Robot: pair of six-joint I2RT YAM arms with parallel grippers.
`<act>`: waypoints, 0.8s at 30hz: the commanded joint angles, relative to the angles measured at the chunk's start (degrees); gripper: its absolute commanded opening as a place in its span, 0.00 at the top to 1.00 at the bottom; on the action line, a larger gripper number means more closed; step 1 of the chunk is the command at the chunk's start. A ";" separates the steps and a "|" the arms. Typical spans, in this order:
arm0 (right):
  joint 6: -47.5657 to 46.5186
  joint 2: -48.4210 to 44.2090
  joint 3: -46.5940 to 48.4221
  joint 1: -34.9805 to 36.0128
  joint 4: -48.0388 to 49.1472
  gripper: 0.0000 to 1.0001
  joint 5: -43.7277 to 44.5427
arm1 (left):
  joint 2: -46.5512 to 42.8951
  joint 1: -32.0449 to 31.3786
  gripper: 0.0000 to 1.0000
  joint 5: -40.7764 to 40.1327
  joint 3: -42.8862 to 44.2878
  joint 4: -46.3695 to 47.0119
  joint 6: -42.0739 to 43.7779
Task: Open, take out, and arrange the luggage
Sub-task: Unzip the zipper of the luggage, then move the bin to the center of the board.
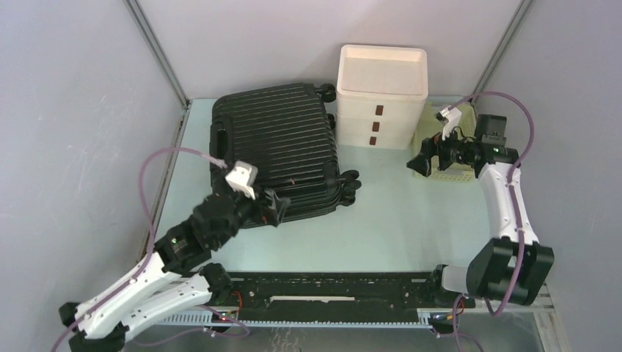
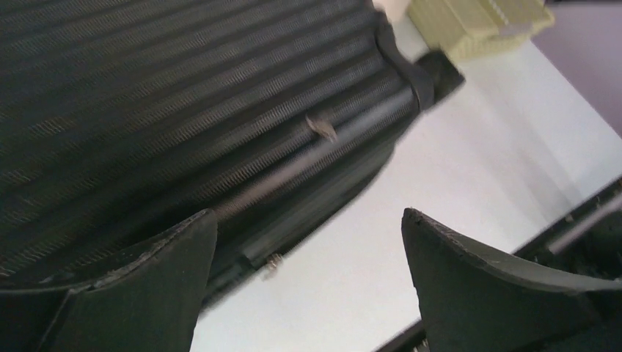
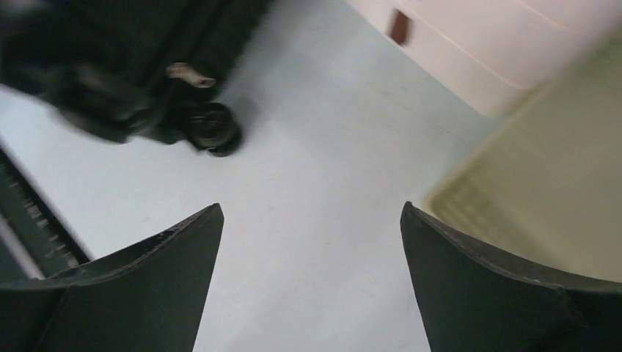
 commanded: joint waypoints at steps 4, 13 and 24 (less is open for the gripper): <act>5.60 10.00 2.77 3.45 11.66 0.00 25.12 | 6.69 17.17 0.00 16.59 13.24 -1.81 18.00; 15.20 25.58 10.35 6.32 15.90 0.21 34.31 | 0.02 17.45 0.00 12.03 2.16 4.12 18.57; 15.86 30.15 11.19 5.16 12.43 0.71 35.97 | -1.14 18.44 0.00 16.39 1.25 4.91 18.23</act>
